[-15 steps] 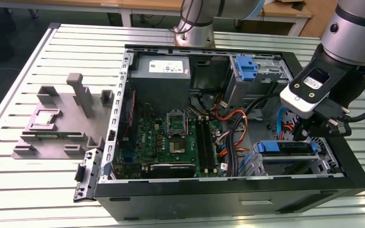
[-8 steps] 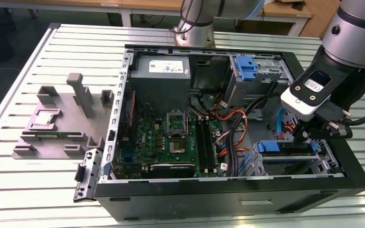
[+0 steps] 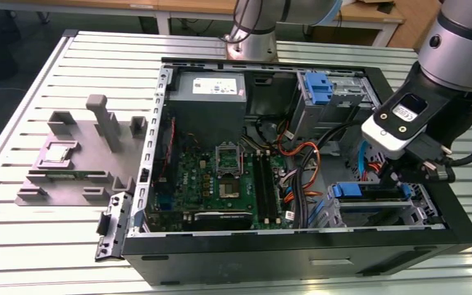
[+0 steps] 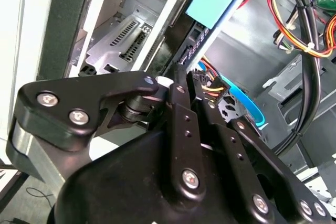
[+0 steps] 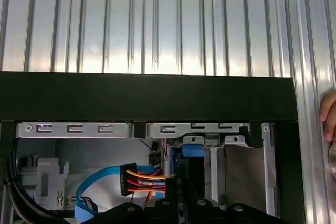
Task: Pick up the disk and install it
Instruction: 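Insert the first disk wire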
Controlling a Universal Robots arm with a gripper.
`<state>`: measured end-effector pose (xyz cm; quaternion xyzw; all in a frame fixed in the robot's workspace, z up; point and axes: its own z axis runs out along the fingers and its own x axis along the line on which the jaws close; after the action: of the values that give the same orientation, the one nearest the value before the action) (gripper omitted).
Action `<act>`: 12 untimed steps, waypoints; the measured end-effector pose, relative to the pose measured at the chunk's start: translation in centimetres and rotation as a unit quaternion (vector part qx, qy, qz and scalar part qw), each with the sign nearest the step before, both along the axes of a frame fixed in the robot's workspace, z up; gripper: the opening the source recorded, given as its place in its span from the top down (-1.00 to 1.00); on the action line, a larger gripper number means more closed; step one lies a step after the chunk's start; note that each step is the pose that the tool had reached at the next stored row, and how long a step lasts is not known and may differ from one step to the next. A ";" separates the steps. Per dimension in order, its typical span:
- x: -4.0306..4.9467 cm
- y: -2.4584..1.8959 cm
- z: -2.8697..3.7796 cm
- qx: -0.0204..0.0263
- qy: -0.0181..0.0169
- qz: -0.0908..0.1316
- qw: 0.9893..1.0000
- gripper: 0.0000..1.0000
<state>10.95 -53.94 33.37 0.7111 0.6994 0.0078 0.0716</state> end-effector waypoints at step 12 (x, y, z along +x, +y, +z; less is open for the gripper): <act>-0.14 -0.33 -0.02 0.001 0.000 0.008 1.000 0.67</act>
<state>10.81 -54.26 33.35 0.7057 0.7048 0.0092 0.0709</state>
